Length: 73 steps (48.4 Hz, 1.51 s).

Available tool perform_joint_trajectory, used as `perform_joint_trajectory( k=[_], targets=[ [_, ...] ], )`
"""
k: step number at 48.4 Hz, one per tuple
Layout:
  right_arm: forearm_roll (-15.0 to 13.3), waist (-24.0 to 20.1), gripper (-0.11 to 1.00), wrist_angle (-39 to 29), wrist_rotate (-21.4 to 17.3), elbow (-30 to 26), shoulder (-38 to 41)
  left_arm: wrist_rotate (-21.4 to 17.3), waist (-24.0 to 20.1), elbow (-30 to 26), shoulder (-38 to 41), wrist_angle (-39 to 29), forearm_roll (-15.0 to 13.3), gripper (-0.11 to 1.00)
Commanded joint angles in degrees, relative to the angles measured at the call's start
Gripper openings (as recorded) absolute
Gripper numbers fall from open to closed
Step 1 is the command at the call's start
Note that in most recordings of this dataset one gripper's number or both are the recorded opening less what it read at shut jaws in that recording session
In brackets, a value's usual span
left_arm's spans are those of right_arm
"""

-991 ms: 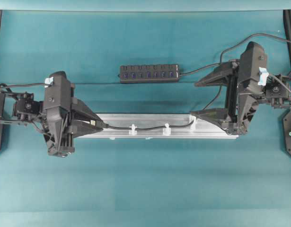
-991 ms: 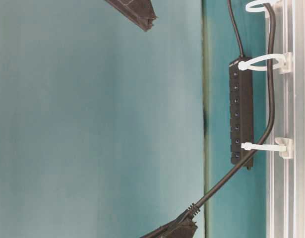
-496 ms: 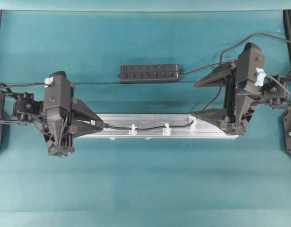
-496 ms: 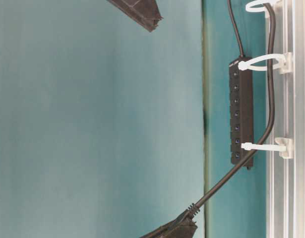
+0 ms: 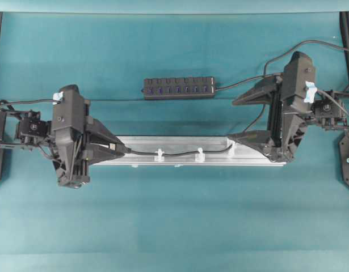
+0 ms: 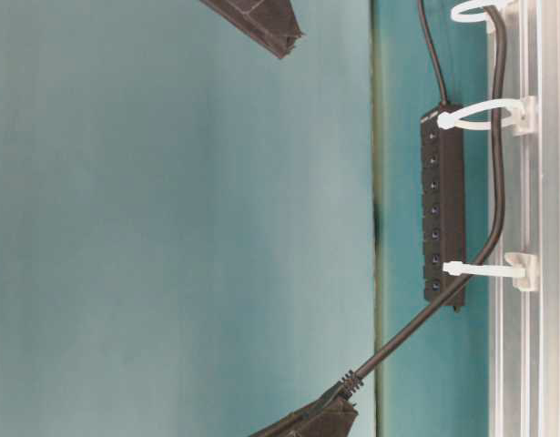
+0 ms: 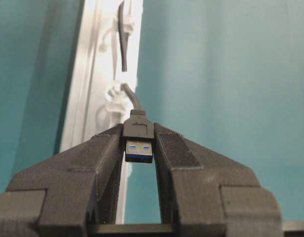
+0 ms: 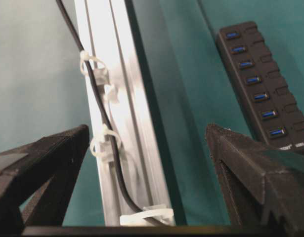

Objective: Pass the USB cable through three rings with both arms.

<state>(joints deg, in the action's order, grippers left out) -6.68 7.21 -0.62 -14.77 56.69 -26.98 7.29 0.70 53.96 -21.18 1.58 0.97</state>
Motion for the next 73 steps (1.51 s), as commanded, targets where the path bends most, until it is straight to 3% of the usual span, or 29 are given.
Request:
perform_joint_trajectory(
  k=[1, 73],
  targets=[
    [0.2, 0.0, 0.77, 0.5, -0.7, -0.7, -0.1, -0.2, 0.0, -1.4, -0.7, 0.7, 0.1, 0.24],
    [1.2, 0.1, 0.77, 0.5, -0.7, -0.8, 1.9, -0.2, -0.7, -1.1, -0.7, 0.7, 0.0, 0.24]
  ],
)
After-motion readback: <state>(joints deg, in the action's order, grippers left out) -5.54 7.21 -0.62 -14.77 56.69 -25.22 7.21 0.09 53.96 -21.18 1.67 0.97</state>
